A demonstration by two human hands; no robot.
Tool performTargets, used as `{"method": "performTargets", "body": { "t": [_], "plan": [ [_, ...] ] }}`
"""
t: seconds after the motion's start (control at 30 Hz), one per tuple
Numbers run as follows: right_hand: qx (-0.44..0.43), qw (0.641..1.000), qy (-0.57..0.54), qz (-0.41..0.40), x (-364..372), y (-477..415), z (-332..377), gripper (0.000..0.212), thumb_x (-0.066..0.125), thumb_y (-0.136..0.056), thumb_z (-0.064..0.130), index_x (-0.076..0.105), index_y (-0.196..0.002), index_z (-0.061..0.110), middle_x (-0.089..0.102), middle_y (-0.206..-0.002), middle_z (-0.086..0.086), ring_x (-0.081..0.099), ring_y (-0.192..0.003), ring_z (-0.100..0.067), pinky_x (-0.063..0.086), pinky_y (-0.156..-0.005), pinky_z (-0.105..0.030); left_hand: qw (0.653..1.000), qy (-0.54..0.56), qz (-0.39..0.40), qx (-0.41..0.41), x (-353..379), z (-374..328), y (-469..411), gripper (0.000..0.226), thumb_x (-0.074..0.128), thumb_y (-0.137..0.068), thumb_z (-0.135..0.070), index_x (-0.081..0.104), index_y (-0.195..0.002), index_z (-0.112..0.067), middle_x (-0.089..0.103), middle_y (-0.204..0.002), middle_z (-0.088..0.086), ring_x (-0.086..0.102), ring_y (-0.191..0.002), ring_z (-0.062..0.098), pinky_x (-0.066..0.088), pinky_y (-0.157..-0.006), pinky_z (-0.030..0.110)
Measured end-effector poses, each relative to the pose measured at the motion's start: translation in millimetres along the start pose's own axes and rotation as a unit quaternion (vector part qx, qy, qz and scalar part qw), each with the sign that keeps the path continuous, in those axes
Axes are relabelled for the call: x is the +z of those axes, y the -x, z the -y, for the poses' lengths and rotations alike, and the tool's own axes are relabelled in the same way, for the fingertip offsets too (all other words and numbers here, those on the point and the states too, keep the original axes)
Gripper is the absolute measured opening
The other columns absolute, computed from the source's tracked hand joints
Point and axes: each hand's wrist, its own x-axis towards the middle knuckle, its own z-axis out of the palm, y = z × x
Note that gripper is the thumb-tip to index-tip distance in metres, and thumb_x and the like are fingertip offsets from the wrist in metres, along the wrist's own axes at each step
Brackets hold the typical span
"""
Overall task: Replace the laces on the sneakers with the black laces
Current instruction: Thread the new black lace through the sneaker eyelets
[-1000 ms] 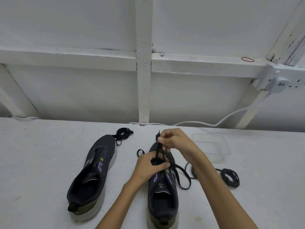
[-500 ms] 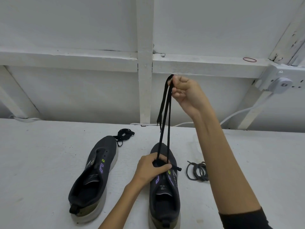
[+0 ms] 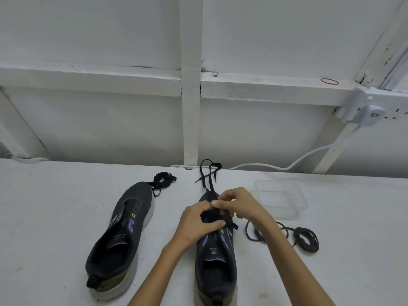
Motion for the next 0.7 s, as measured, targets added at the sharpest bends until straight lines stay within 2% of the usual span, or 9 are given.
{"method": "performTargets", "body": {
  "t": [0.13,0.27,0.37,0.53,0.7],
  "plan": [
    [-0.033,0.992,-0.114,-0.05,12,4,-2,0.02,0.078,-0.082,0.019,0.071,-0.089,0.002,0.061,-0.064,-0.001,0.049,-0.05,-0.008,0.038,-0.047,-0.013,0.999,0.021,0.01,0.027,1,-5,0,0.021,0.08,-0.072,-0.029,0.073,-0.093,-0.03,0.07,-0.094,-0.012,0.066,-0.093,0.006,0.052,-0.086,0.027],
    [-0.053,0.984,-0.161,-0.048,15,7,5,0.01,0.072,-0.084,0.005,0.065,-0.08,0.0,0.057,-0.059,-0.001,0.051,-0.052,-0.011,0.04,-0.048,-0.019,1.0,0.021,0.008,0.0,0,-4,0,0.033,0.078,-0.067,-0.042,0.07,-0.094,-0.027,0.071,-0.092,-0.011,0.066,-0.091,0.006,0.053,-0.085,0.031],
    [-0.06,0.975,-0.209,-0.05,13,9,16,0.008,0.07,-0.085,-0.002,0.064,-0.078,-0.001,0.057,-0.061,-0.005,0.052,-0.051,-0.012,0.045,-0.051,-0.022,1.0,0.003,0.016,-0.017,-1,-3,-1,0.035,0.076,-0.063,-0.049,0.068,-0.092,-0.031,0.071,-0.091,-0.015,0.065,-0.089,0.003,0.054,-0.084,0.033],
    [-0.105,0.94,-0.312,-0.094,-16,2,54,0.016,0.065,-0.086,-0.007,0.062,-0.074,0.003,0.054,-0.06,-0.002,0.048,-0.048,-0.01,0.04,-0.05,-0.018,1.0,-0.013,0.021,-0.013,-2,-6,-1,0.027,0.082,-0.069,-0.035,0.07,-0.093,-0.034,0.069,-0.096,-0.026,0.064,-0.093,-0.005,0.052,-0.088,0.026],
    [-0.084,0.925,-0.367,-0.041,-15,-2,67,0.02,0.061,-0.088,-0.006,0.063,-0.071,0.004,0.056,-0.058,0.002,0.047,-0.048,-0.008,0.04,-0.053,-0.017,0.999,-0.004,0.029,-0.015,-2,-9,1,0.029,0.082,-0.07,-0.037,0.069,-0.096,-0.036,0.069,-0.096,-0.025,0.063,-0.093,-0.006,0.05,-0.085,0.019]
  ]
}}
